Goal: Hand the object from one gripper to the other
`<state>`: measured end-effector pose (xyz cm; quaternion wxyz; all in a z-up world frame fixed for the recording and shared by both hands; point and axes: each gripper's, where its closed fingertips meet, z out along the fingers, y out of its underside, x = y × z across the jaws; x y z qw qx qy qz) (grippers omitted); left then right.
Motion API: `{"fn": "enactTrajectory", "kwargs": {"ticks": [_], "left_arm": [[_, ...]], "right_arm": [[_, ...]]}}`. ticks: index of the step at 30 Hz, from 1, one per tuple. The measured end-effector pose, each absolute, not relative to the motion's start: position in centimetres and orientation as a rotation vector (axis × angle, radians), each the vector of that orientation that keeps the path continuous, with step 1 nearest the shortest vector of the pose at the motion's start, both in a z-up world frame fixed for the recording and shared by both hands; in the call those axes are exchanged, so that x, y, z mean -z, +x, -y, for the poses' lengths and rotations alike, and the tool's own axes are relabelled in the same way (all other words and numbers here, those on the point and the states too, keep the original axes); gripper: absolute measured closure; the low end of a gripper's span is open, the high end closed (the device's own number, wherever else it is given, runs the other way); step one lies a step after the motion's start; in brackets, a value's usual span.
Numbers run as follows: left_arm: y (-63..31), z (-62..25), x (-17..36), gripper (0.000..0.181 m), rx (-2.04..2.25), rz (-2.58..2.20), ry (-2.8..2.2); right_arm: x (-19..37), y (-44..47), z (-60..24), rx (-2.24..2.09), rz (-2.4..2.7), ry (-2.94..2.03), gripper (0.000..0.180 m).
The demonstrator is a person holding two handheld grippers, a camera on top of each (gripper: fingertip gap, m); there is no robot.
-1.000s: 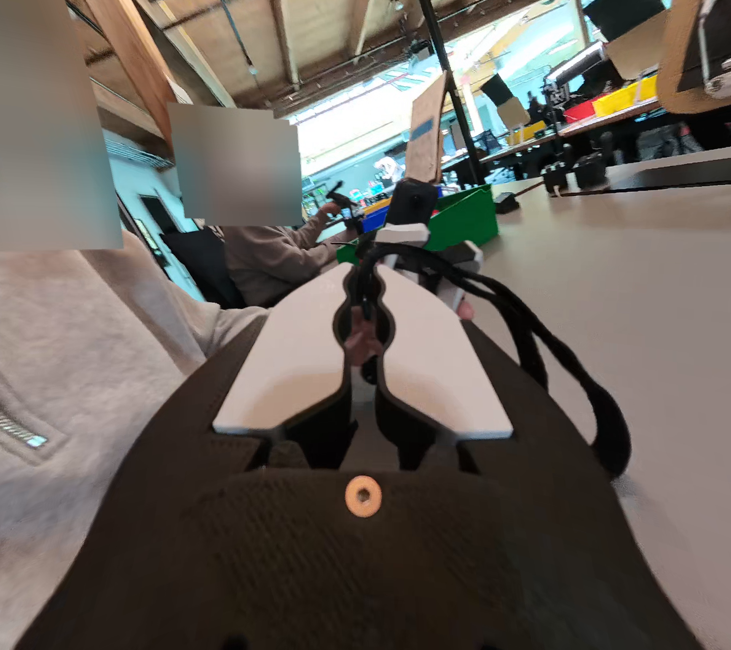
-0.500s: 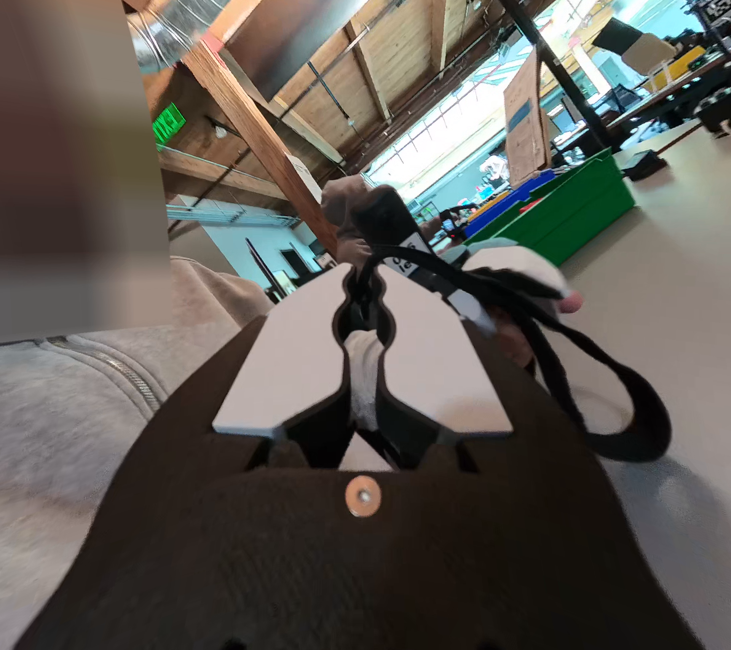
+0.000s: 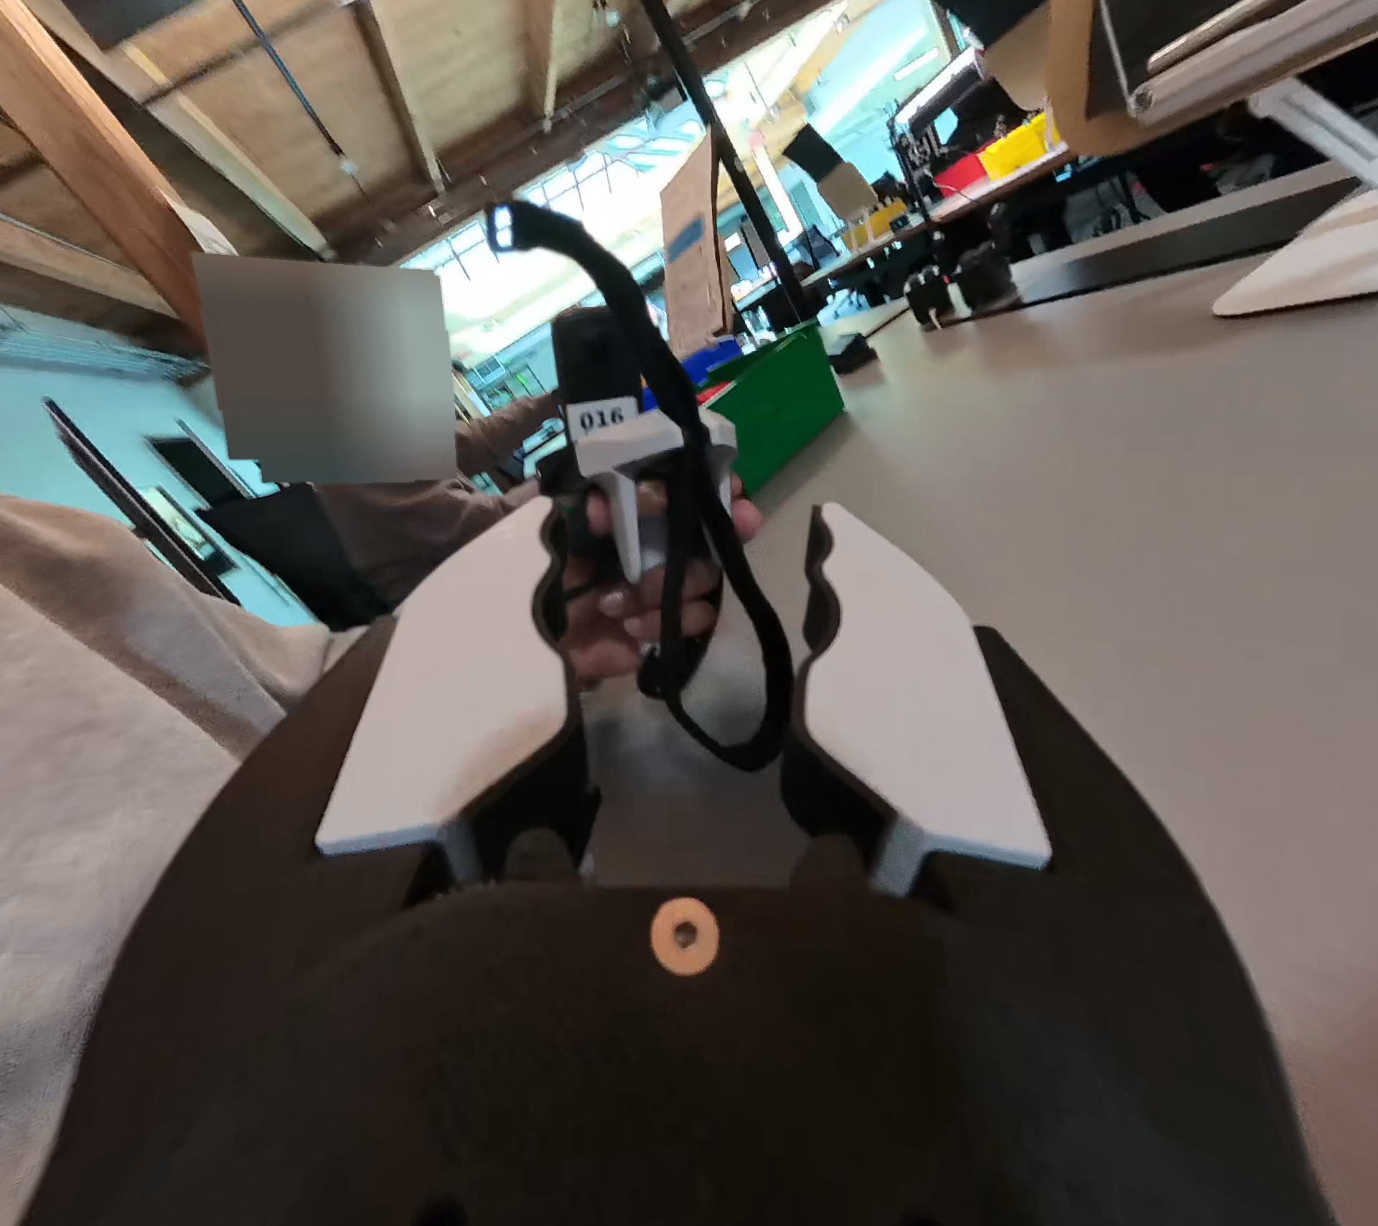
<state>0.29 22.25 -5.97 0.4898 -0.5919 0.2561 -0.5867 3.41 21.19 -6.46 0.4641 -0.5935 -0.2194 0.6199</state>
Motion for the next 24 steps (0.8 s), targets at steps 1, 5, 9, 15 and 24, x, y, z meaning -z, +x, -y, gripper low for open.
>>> {"fn": "enactTrajectory", "kwargs": {"ticks": [1,5,9,15,24], "left_arm": [[0.4,-22.1,5.9,0.175,1.447,-0.626,-1.433],[0.9,-21.5,5.8,0.175,1.491,-0.652,-1.424],[1.2,-20.8,5.5,0.175,1.551,-0.669,-1.400],[1.1,-21.5,5.4,0.148,1.560,-0.604,-1.403],[1.0,-22.4,6.0,0.122,1.565,-0.531,-1.420]], "right_arm": [[7.0,3.0,-21.1,-1.499,0.572,-1.480,0.113],[9.8,1.0,-19.9,-1.427,0.737,-1.611,0.108],[11.1,0.4,-19.0,-1.355,0.872,-1.649,0.137],[10.8,0.4,-18.0,-1.421,0.926,-1.655,0.174],[5.6,4.5,-20.4,-1.329,0.749,-1.452,0.174]]}}
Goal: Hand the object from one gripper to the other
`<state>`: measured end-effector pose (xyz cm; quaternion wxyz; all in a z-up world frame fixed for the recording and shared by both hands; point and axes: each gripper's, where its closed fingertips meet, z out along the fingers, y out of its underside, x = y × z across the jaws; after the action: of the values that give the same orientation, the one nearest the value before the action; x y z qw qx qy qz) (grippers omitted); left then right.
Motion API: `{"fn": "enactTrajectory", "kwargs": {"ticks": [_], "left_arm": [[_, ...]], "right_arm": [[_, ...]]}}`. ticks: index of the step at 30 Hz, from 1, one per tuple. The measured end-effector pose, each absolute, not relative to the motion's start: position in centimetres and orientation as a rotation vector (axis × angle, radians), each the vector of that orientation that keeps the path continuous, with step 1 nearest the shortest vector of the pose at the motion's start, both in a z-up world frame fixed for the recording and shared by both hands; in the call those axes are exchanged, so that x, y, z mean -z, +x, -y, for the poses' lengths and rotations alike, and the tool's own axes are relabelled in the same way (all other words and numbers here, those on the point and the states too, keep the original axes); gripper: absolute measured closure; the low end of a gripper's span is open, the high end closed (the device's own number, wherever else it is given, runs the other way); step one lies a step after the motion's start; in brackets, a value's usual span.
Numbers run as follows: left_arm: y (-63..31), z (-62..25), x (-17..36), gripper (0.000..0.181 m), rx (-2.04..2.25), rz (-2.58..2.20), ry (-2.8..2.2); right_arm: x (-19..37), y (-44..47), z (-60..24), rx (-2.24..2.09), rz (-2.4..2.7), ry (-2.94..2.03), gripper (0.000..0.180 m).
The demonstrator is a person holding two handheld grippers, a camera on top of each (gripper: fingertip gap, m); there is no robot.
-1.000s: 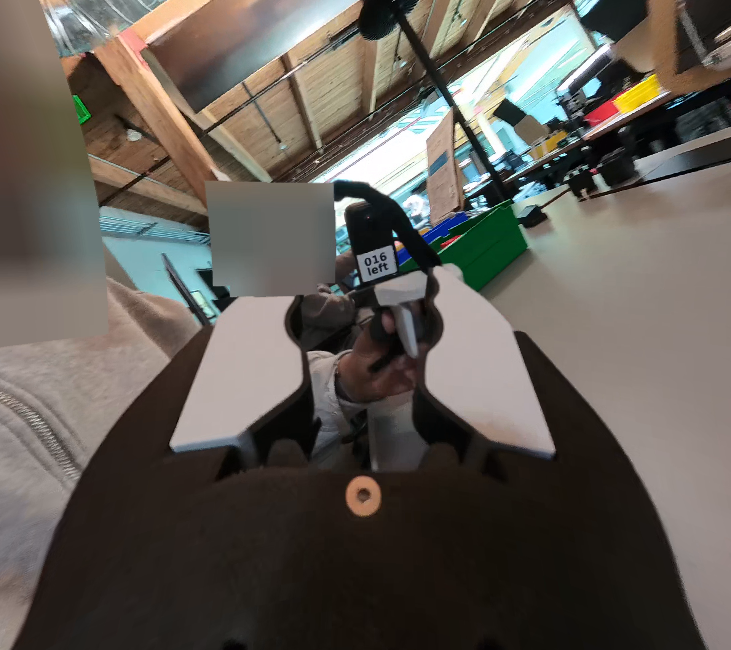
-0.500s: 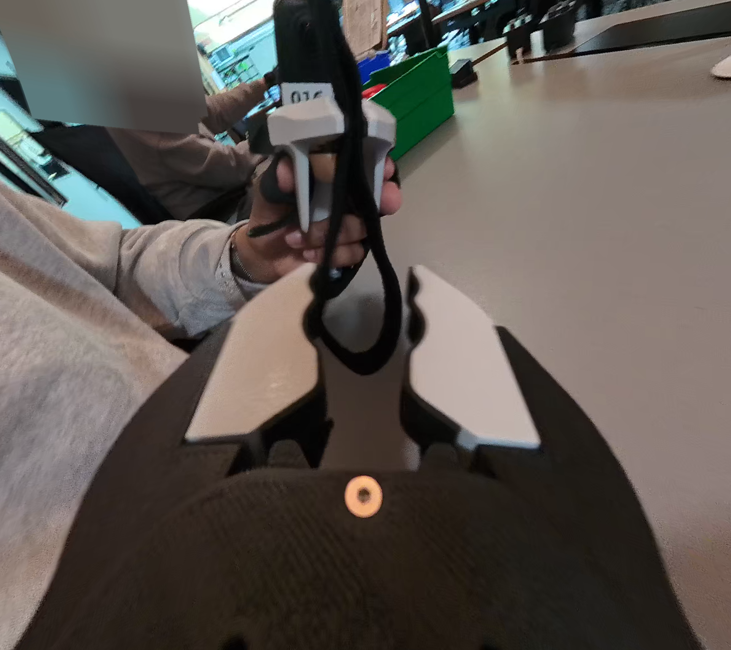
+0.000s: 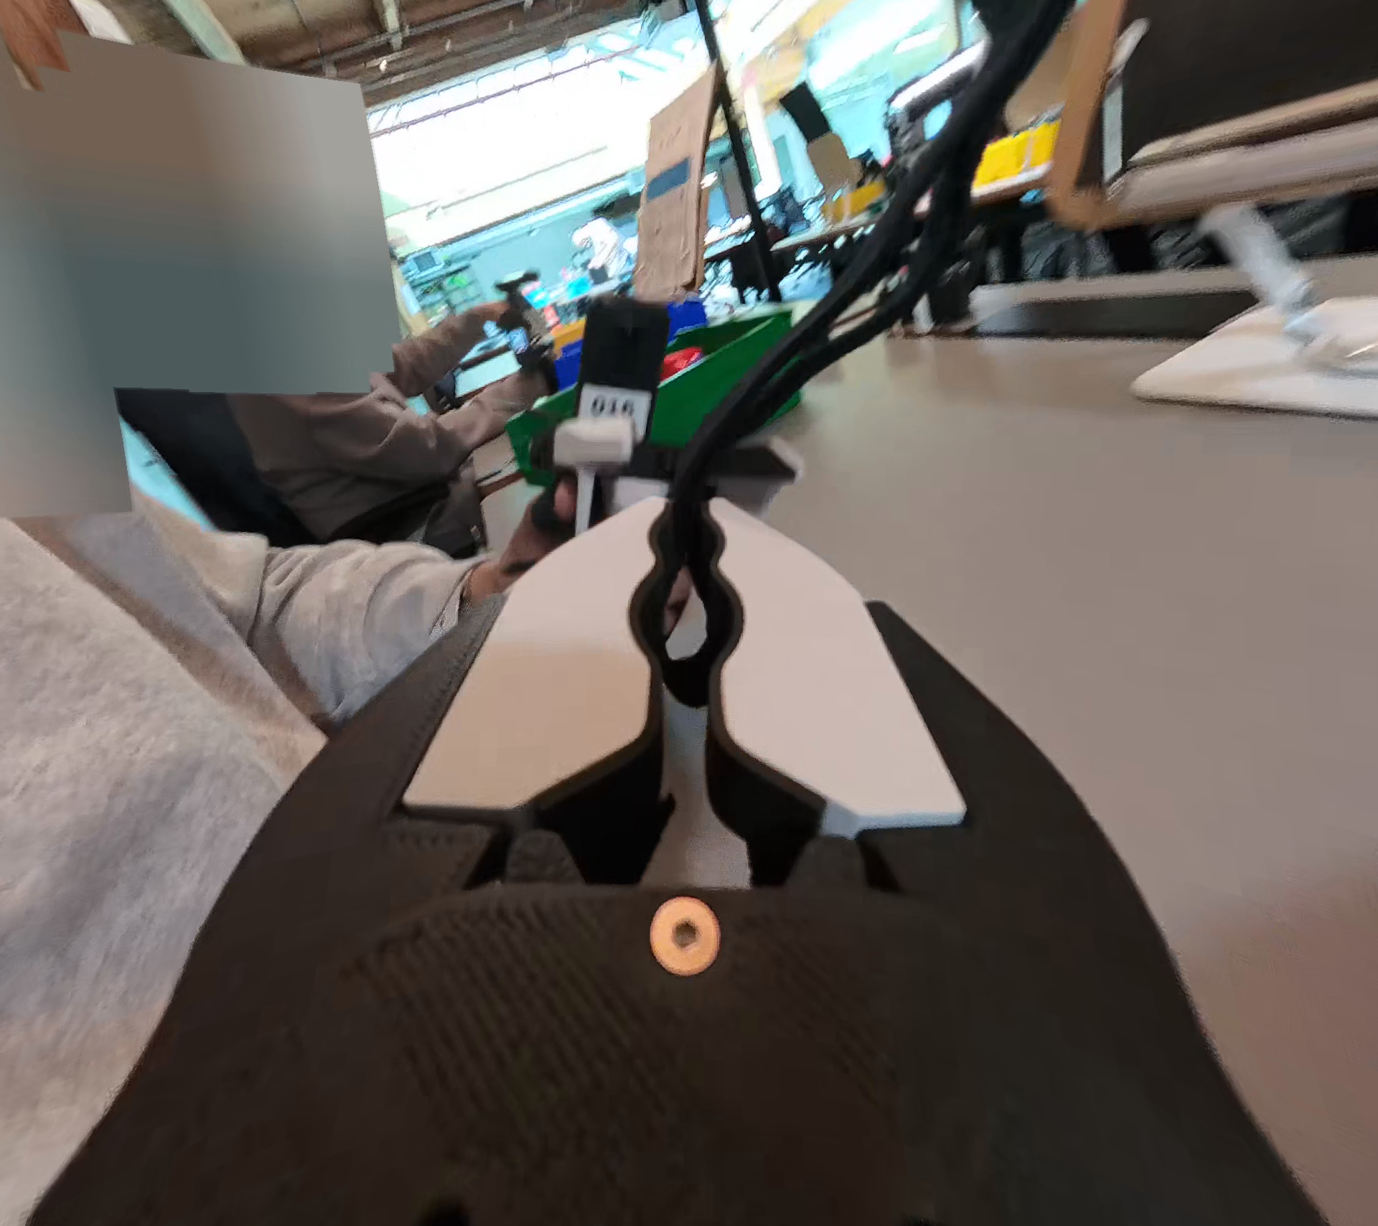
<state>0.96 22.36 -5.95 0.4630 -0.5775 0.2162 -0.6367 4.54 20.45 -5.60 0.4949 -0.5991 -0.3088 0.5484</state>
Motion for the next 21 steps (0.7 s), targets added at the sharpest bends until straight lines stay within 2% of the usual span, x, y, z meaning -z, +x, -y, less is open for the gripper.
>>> {"fn": "enactTrajectory", "kwargs": {"ticks": [6,12,18,21], "left_arm": [[2.0,-21.9,7.1,0.128,1.633,-0.556,-1.461],[2.1,-22.0,7.4,0.130,1.651,-0.542,-1.475],[2.1,-22.1,7.4,0.131,1.678,-0.522,-1.478],[2.2,-22.1,7.6,0.132,1.671,-0.529,-1.489]], "right_arm": [[1.6,13.8,-25.1,-1.121,0.502,-1.494,0.174],[4.2,25.9,-29.8,-0.627,0.267,-1.703,0.174],[9.5,31.9,-31.9,-0.315,0.184,-1.911,0.134],[10.0,32.3,-32.0,-0.284,0.182,-1.908,0.133]]}}
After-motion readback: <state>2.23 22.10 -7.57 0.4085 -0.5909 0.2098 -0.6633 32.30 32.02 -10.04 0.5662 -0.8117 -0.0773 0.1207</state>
